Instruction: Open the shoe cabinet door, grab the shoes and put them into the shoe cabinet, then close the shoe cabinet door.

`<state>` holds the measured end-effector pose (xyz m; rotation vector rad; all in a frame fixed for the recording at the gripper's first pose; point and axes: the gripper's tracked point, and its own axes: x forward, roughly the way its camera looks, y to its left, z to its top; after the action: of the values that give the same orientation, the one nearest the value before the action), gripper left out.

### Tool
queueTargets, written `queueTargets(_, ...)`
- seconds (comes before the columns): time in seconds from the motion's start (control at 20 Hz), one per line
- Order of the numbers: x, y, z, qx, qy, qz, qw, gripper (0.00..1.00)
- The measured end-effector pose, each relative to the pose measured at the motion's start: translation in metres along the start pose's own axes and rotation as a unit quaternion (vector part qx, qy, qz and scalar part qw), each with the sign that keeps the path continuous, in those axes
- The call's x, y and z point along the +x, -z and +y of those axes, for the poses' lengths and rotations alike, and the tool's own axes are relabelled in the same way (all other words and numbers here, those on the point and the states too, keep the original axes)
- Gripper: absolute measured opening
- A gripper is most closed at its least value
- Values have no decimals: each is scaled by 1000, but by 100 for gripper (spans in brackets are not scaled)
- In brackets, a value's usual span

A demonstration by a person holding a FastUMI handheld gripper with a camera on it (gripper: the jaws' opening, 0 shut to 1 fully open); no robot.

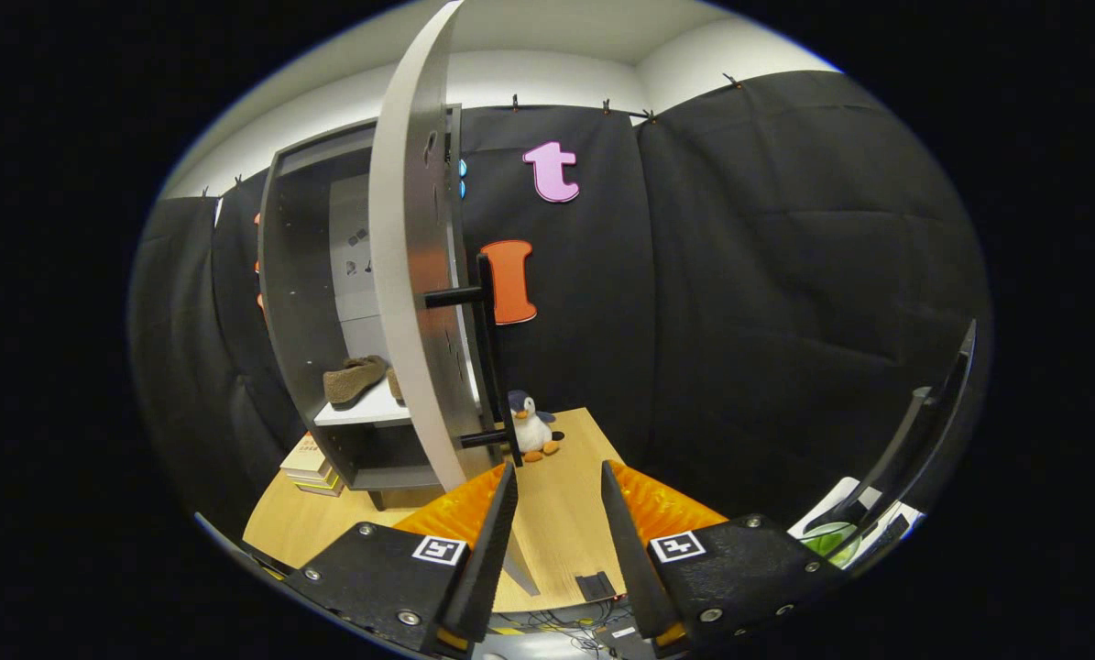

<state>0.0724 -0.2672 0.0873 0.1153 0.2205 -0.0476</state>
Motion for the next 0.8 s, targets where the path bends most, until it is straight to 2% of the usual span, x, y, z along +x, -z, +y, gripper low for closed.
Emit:
queueTargets(0.15, 5, -5, 12, 6, -30, -14, 999, 61)
queueTargets(0.55, 6, -3, 26, -5, -46, -35, 998, 62)
queueTargets(0.8, -5, 3, 61, -2, -97, -38, 995, 62)
